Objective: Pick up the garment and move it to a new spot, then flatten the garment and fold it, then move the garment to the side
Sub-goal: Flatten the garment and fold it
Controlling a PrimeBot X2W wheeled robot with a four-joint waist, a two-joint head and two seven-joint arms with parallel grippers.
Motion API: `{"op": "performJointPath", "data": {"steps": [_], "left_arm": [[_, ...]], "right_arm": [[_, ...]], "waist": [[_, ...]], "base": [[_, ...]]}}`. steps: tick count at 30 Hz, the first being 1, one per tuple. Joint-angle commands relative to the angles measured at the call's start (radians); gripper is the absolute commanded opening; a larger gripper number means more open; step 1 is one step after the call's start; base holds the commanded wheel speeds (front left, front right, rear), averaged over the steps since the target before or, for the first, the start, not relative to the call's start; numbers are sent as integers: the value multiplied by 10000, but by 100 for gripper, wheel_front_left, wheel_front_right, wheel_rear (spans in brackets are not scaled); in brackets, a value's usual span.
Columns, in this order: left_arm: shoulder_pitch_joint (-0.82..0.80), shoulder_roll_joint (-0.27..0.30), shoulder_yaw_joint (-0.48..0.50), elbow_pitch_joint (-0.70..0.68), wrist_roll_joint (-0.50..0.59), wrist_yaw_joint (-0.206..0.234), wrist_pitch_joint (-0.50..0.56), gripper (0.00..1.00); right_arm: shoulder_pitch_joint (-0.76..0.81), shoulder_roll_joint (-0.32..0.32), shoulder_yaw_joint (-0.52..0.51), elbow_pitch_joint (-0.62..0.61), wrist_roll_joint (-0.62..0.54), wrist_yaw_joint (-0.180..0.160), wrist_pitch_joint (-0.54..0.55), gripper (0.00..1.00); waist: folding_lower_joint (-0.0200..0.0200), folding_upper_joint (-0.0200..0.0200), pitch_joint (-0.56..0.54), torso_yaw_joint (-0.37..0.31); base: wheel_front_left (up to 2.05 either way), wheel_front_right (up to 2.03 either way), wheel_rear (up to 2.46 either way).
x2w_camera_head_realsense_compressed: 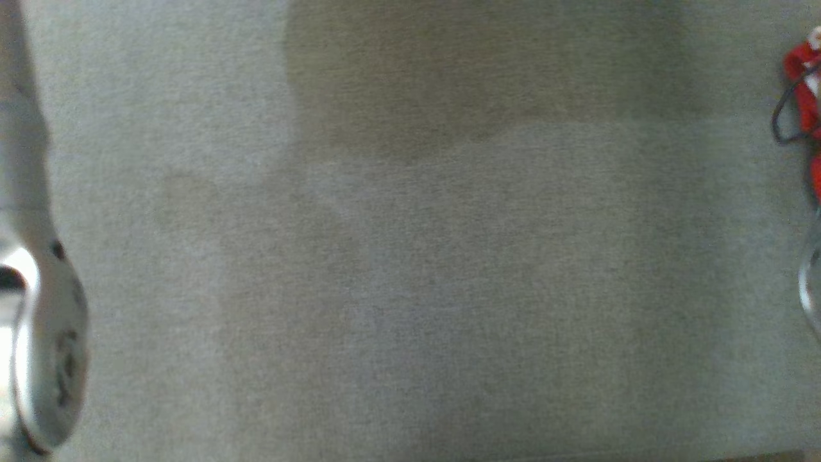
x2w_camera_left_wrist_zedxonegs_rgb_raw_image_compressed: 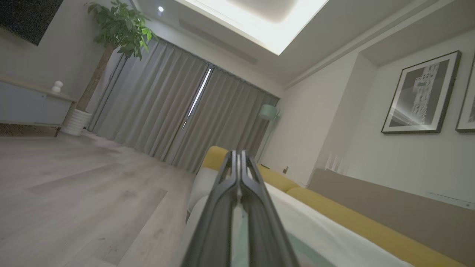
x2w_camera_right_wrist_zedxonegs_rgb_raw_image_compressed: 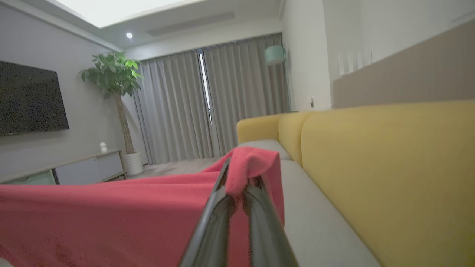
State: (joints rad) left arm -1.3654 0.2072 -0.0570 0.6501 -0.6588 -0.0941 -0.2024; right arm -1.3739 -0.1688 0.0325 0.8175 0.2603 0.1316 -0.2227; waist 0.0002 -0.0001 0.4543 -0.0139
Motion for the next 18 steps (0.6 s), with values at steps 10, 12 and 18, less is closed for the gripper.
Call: {"op": "performJointPath", "data": {"steps": [10,12,18], "left_arm": [[3276,169,-245,621,-395,-341,-522,0],[4081,172,-424,477,-426,-354,-542,0],[6127,205,-998,-340,-688,-362,-556,0]], "right_arm": [[2334,-245,1755,1964,416,-9,388,0],[2847,-418,2302,2059,636,-9,666,0],[4210,-1017,3801,1621,1459,-9,1325,0]], "waist": [[-2,1,-663,408],[-2,1,-958,407],[-2,1,-1768,404]], "base": [[0,0,0],[0,0,0],[0,0,0]]}}
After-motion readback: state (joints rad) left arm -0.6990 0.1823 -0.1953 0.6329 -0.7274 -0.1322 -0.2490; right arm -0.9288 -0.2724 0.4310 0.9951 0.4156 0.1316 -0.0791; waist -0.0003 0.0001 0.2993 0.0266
